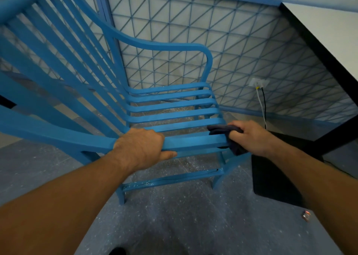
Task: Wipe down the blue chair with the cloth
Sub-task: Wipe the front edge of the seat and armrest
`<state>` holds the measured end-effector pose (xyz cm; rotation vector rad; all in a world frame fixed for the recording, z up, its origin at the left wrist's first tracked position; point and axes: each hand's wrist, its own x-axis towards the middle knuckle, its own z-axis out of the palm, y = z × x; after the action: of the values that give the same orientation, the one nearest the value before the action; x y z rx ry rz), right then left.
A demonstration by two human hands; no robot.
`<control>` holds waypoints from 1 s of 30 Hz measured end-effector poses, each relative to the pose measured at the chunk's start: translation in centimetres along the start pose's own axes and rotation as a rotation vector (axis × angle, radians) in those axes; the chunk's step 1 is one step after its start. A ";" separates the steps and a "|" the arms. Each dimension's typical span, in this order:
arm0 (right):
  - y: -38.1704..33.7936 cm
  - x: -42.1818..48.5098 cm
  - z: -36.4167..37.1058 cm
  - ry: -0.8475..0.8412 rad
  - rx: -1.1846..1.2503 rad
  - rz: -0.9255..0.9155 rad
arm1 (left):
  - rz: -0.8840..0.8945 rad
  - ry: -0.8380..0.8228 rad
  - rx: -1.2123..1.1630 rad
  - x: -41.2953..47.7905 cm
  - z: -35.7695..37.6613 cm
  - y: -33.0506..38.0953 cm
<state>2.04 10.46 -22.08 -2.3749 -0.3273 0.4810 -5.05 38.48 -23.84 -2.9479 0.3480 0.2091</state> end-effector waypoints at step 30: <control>4.3 0.2 1.2 0.298 0.337 0.048 | 0.086 -0.042 -0.253 6.1 -1.9 8.0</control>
<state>2.18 8.01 -25.84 -2.0879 -0.0471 0.1805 -0.86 29.09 -24.11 -3.1725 0.4754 0.3505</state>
